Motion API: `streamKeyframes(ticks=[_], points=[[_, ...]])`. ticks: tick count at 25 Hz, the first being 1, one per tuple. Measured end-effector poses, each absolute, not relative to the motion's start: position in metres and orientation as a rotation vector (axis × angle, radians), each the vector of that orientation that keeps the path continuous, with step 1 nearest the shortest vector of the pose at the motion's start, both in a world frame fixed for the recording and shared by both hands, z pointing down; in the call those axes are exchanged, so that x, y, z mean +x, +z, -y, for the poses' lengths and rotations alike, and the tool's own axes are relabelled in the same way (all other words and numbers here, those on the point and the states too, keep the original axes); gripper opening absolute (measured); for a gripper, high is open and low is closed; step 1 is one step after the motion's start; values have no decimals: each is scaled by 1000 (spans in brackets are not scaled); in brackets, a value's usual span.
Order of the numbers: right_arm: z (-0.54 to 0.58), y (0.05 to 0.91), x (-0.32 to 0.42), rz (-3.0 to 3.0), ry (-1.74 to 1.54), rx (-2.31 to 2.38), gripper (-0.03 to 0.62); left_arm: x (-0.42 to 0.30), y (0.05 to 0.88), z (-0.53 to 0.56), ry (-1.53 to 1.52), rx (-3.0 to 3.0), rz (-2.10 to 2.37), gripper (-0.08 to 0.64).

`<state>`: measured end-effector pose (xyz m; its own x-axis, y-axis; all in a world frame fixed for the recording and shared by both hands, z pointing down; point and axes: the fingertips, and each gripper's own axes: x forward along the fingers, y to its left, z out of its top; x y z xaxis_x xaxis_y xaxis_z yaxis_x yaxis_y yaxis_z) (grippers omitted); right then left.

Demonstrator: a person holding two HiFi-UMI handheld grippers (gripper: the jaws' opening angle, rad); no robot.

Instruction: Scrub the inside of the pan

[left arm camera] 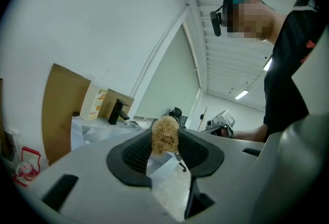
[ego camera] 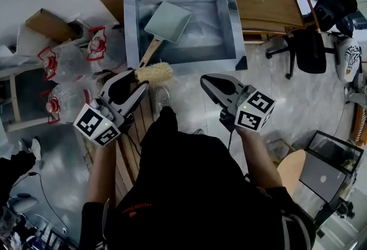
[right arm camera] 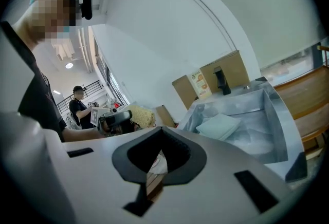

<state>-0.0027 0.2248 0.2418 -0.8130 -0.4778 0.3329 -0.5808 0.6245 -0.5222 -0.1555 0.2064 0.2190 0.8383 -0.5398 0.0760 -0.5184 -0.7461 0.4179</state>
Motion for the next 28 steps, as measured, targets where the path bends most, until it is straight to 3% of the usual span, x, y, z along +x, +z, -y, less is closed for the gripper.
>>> streamKeyframes(ticks=[28], points=[[-112, 285, -13, 2595, 1057, 879, 5, -176, 291, -58, 169, 2577, 779, 161]])
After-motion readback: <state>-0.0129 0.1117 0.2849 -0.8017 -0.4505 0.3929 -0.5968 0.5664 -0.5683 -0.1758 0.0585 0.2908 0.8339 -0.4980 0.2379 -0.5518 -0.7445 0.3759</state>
